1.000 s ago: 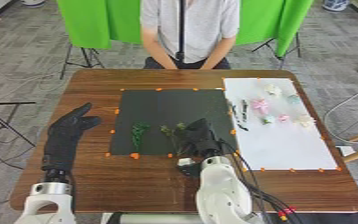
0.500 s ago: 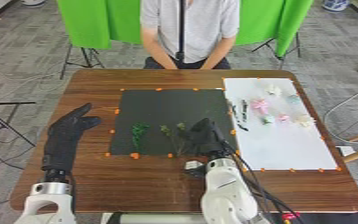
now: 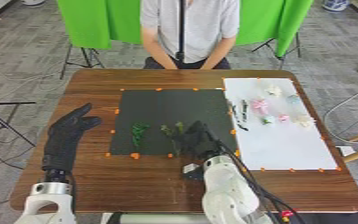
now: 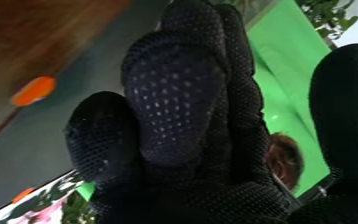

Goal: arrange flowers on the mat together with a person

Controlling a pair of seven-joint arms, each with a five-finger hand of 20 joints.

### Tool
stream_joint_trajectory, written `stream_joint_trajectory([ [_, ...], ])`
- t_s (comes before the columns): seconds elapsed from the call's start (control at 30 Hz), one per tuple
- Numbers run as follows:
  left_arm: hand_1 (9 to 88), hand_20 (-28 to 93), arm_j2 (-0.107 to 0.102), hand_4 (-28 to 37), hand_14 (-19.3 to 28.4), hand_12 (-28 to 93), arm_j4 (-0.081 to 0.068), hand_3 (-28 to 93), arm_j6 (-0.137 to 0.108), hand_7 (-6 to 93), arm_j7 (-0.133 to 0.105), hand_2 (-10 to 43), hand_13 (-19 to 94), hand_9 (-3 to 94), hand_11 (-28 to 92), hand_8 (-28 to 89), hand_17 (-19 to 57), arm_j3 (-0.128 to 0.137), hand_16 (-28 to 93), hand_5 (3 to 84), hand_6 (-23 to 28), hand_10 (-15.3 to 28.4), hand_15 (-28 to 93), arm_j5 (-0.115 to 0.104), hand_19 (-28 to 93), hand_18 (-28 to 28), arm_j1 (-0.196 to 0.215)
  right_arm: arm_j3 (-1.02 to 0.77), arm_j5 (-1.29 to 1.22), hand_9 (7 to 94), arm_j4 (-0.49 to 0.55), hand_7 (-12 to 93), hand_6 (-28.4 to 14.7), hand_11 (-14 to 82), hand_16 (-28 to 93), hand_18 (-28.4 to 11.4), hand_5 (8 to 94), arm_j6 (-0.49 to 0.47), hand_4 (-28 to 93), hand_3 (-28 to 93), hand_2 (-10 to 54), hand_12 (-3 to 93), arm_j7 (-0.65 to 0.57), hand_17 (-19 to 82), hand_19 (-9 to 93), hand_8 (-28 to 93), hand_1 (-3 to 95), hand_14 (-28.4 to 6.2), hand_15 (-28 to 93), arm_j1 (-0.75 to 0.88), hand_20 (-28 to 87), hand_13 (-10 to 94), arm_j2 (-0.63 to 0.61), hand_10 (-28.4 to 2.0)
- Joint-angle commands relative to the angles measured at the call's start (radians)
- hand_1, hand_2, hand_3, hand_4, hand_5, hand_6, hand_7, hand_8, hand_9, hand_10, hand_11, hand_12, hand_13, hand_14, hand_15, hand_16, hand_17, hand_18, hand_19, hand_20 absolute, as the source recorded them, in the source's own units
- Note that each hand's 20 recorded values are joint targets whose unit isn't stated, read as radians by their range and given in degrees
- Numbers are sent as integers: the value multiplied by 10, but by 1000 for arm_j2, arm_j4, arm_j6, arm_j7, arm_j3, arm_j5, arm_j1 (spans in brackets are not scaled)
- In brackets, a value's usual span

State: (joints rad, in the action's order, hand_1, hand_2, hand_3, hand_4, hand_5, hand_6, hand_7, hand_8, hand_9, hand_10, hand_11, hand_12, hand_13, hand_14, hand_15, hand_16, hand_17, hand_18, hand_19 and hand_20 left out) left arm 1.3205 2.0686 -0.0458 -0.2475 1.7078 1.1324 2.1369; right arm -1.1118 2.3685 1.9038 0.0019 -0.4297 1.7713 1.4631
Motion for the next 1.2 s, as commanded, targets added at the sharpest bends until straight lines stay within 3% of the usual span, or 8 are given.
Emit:
stream_joint_trajectory([
  [0.03, 257, 213, -3, -167, 184, 167, -4, 662, -8, 129, 10, -68, 422, 539, 241, -50, 106, -3, 29, 494, 32, 158, 252, -9, 89, 131, 2, 20, -6, 937, -18, 235, -37, 281, 106, -89, 838, 0, -124, 612, -40, 147, 5, 727, 849, -93, 294, -30, 523, -15, 222, 937, 6, -130],
  [0.77, 258, 213, 7, -166, 184, 167, -8, 661, -6, 130, -5, -68, 422, 538, 240, -50, 105, -8, 29, 494, 30, 158, 252, -14, 90, 131, 2, 26, -5, 937, -66, 242, -32, 254, 120, -97, 828, 10, -127, 615, -38, 158, 77, 708, 852, -95, 306, -37, 498, -74, 212, 937, 16, -133],
  [1.2, 258, 213, 14, -166, 184, 166, -12, 660, 1, 129, -3, -67, 422, 538, 241, -50, 105, -2, 29, 494, 31, 157, 252, -19, 90, 131, -4, -19, -33, 937, 22, 250, -29, 262, 122, -99, 826, 26, -125, 622, -49, 158, 70, 706, 856, -96, 295, -36, 501, -39, 212, 937, -55, -133],
])
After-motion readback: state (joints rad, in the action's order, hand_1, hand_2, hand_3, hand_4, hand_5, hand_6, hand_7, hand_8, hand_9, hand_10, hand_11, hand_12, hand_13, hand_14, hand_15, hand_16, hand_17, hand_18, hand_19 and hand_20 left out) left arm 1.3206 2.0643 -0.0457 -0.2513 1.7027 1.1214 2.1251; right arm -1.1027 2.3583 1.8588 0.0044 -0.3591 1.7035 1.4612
